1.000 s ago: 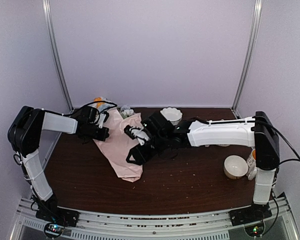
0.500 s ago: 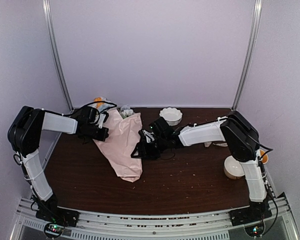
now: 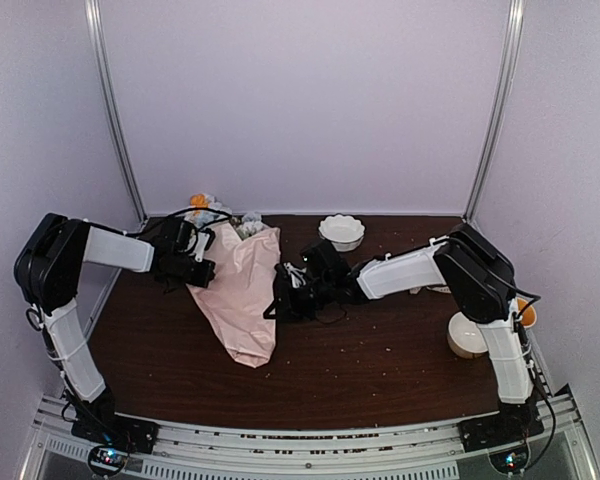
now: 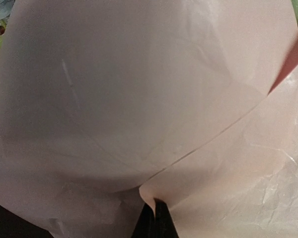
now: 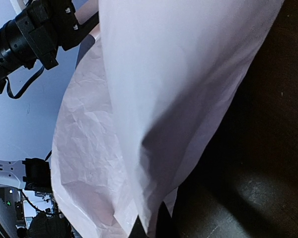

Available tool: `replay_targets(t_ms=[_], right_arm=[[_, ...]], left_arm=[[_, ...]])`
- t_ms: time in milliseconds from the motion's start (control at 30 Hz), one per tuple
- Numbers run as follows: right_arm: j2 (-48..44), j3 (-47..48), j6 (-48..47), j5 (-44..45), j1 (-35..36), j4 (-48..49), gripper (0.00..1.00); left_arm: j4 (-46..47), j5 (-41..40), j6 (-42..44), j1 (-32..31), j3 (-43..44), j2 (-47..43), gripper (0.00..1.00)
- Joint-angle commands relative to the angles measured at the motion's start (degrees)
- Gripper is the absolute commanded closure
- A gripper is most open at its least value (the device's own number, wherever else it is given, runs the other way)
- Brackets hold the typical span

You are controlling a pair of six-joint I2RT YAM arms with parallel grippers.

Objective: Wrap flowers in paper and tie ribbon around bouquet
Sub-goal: Press the fold line of the folded bouquet.

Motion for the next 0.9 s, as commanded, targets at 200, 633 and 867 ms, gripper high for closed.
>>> replay_targets(t_ms=[200,633,867], right_arm=[[-5.57,-6.59,-7.09,-1.08,0.2,-3.87,1.0],[-21.73,-29.6,-14.54,-0.29,1.15,-7.53,1.0],[-23.43,-27.66,-19.86,3.42,0.55,-15.85,0.61]], left_arm=[[5.94,0.37,-1.18,-2.69,-7.71,-6.77,1.0],[8.57,3.77,-1.13,-7.92,-12.61,-14.23,1.0],[8.32,3.67,0.44,-7.0,-8.1,-12.5,1.0]])
